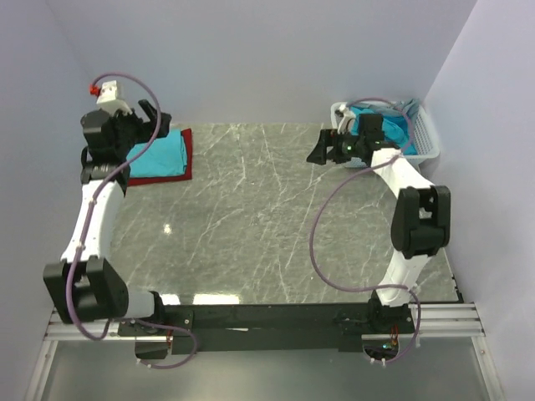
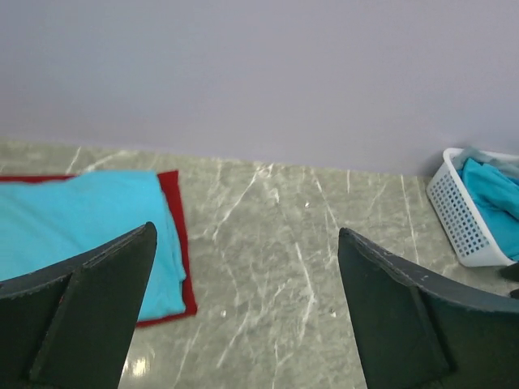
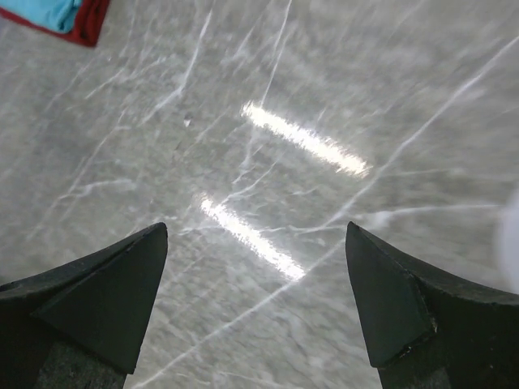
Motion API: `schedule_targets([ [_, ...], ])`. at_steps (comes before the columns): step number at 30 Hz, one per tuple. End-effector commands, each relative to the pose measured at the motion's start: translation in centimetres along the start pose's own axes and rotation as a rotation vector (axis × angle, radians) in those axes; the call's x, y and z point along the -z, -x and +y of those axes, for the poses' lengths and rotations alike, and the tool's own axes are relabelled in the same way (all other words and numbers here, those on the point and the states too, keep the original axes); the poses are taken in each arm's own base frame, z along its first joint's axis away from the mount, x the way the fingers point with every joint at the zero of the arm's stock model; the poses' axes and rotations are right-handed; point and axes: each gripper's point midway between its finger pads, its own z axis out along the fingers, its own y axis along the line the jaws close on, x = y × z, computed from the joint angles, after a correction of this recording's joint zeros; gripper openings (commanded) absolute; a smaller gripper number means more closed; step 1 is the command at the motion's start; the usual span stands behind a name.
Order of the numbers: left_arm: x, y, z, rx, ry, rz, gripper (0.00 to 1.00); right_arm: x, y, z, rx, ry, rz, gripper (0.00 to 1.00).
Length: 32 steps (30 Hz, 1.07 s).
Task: Fold and stack the t-shirts
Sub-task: Reset both grippers
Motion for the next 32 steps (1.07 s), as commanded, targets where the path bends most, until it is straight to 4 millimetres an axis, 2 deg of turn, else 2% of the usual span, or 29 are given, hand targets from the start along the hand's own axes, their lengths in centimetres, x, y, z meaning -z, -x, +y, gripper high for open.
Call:
schedule_targets([
  [1,1.5,-4.0,2.4,0.081,0.095,0.033,0.99,6.3,6.8,1.9,0.259,-0.138,-0.182,0.96],
  [2,2.0,-4.1,1.8,0.09,0.063,0.029,0.99,7.4,7.6,1.7,0.28,-0.187,-0.208,0.96],
  [3,2.5,-4.9,1.3,0.116,0.044,0.043,0.99,9.3,8.8,2.7,0.321,-0.218,-0.252,0.96],
  [5,3.6,-5.1,-0.3,0.126,-0.024,0.064,0.99,11.4,9.7,2.7,0.384,-0.303,-0.286,0.96],
  [6,3.9,-5.4,-0.6,0.132,-0.033,0.077,0.99,13.6,10.6,3.8,0.426,-0.333,-0.335,0.96],
  [7,4.1,-5.6,-0.8,0.133,-0.034,0.083,0.99,14.0,9.9,3.4,0.448,-0.364,-0.333,0.97],
  [8,4.6,-5.7,-1.7,0.122,-0.046,0.081,0.99,15.1,10.3,3.4,0.466,-0.407,-0.367,0.99],
  [9,4.9,-6.3,-2.0,0.106,-0.041,0.088,1.0,17.5,10.9,3.5,0.445,-0.495,-0.434,1.0],
  [10,5.4,-6.1,-2.7,0.083,-0.047,0.075,0.99,17.7,9.5,2.2,0.395,-0.551,-0.434,1.0],
  [12,6.0,-7.6,-3.4,0.032,-0.02,0.113,0.99,20.5,8.9,1.6,0.286,-0.647,-0.511,1.0],
  [13,6.6,-7.4,-3.7,0.008,-0.015,0.099,0.99,20.4,7.6,1.4,0.273,-0.642,-0.486,1.0],
  [14,7.0,-8.0,-4.8,-0.013,-0.026,0.109,1.0,20.4,6.5,1.5,0.26,-0.636,-0.462,1.0],
  [15,7.4,-8.9,-4.3,-0.035,0.005,0.115,0.99,21.2,5.6,1.5,0.23,-0.659,-0.485,1.0],
  [17,8.6,-8.6,-5.3,-0.058,-0.008,0.09,0.99,22.4,4.9,1.6,0.2,-0.696,-0.536,1.0],
  [18,9.0,-9.4,-5.1,-0.061,-0.002,0.099,1.0,24.1,4.9,2.2,0.163,-0.719,-0.602,1.0],
  [19,9.7,-9.2,-5.3,-0.064,-0.005,0.083,0.99,24.7,3.8,1.3,0.131,-0.776,-0.61,1.0],
  [20,10.0,-9.6,-5.5,-0.065,-0.013,0.087,1.0,25.2,3.5,1.3,0.119,-0.789,-0.629,1.0],
  [21,10.2,-10.6,-5.6,-0.071,-0.019,0.106,1.0,26.1,3.3,1.8,0.116,-0.8,-0.664,1.0],
  [22,10.4,-10.7,-5.5,-0.082,-0.007,0.1,0.99,26.0,2.3,1.3,0.093,-0.815,-0.663,1.0],
  [24,10.4,-11.2,-6.0,-0.11,-0.009,0.116,0.99,27.0,1.9,1.5,0.094,-0.829,-0.711,1.0],
  [25,10.2,-11.6,-6.0,-0.117,-0.01,0.131,0.99,26.7,1.0,1.0,0.094,-0.839,-0.703,1.0],
  [27,10.1,-11.7,-6.0,-0.118,-0.004,0.14,1.0,27.5,0.9,1.0,0.106,-0.846,-0.749,1.0],
  [28,10.2,-11.5,-6.1,-0.118,-0.005,0.137,0.99,27.2,0.4,0.7,0.104,-0.847,-0.742,1.0],
  [29,10.2,-11.4,-6.0,-0.121,-0.001,0.13,0.99,28.3,0.4,0.1,0.096,-0.874,-0.765,0.99],
  [32,10.5,-11.3,-6.0,-0.123,-0.005,0.116,1.0,28.2,-0.7,-0.9,0.077,-0.893,-0.754,0.99],
])
